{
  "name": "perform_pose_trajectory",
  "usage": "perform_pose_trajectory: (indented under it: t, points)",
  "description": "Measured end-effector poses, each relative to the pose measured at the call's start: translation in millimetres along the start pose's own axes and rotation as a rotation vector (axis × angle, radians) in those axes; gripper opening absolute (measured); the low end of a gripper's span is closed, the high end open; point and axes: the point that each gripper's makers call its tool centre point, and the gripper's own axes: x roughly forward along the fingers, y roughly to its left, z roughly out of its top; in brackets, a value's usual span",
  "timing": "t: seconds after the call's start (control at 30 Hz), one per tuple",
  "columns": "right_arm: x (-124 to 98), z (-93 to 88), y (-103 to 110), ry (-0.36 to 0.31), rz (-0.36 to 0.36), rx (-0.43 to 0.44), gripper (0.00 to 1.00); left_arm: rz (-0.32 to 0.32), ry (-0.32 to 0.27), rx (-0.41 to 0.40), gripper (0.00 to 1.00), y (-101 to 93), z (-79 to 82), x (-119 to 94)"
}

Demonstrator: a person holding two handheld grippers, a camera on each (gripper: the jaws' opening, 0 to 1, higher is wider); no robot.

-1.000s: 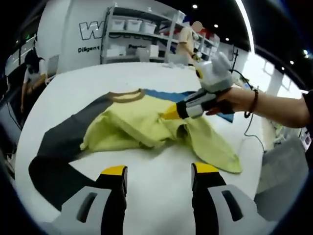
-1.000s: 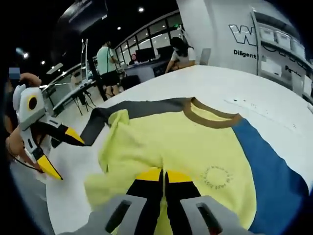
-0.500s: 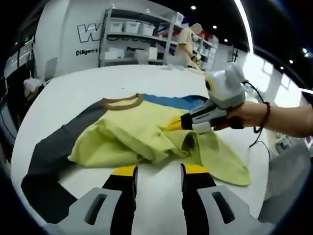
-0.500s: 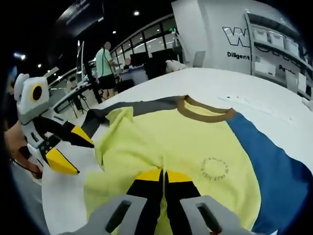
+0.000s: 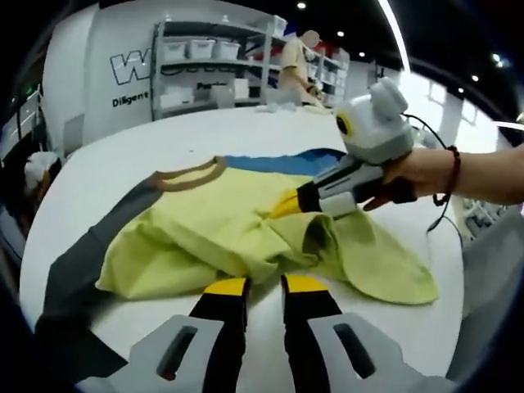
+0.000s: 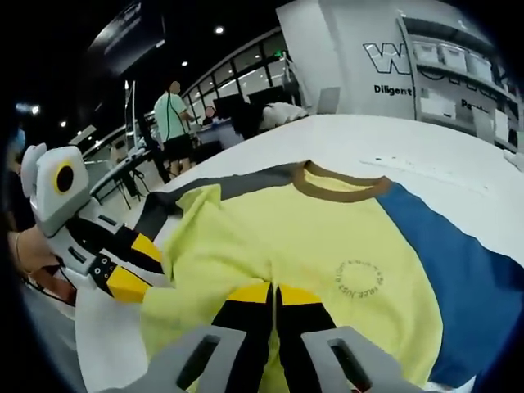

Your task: Fold the garment on the visible template until the final outline fits inside the template.

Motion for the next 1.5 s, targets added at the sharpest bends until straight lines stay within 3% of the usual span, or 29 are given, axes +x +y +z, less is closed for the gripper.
perform_pose_trajectory:
  t: [0.33,0.5,0.6,0.67,0.9,1.27,1.5]
  points:
    - [-0.5,0.1,-0.4,-0.013,0.012,0.041,0.00,0.004,-0.004,0.012,0.01,2.1,2.0,7.2]
    - [-0.6,0.2,-0.5,-0.015,0.015,0.050,0.00,0.000,-0.014,0.008,0.00,2.9,3.9,7.0]
    - [-1.0,1.0,-2.2,-0.024,0.000,0.161,0.00,-0.006,-0.023,0.011,0.00,2.1,6.9,4.8]
    - [-3.9,4.7,-5.8,-0.040,-0.026,0.139,0.00,-0.005,-0.029,0.013,0.00,2.4,8.4,2.5]
    - [-23.5,12.7,-4.4,-0.085,-0.045,0.145,0.27,-0.008,-0.036,0.011,0.00,3.4,11.9,-6.8]
    - [-53.7,12.3,8.3,-0.090,-0.058,0.134,0.63,-0.007,-0.055,0.015,0.00,1.2,19.1,-23.3]
    - [-72.9,6.3,26.1,-0.067,-0.068,0.120,0.77,0.001,-0.055,0.030,0.00,1.1,18.4,-38.0]
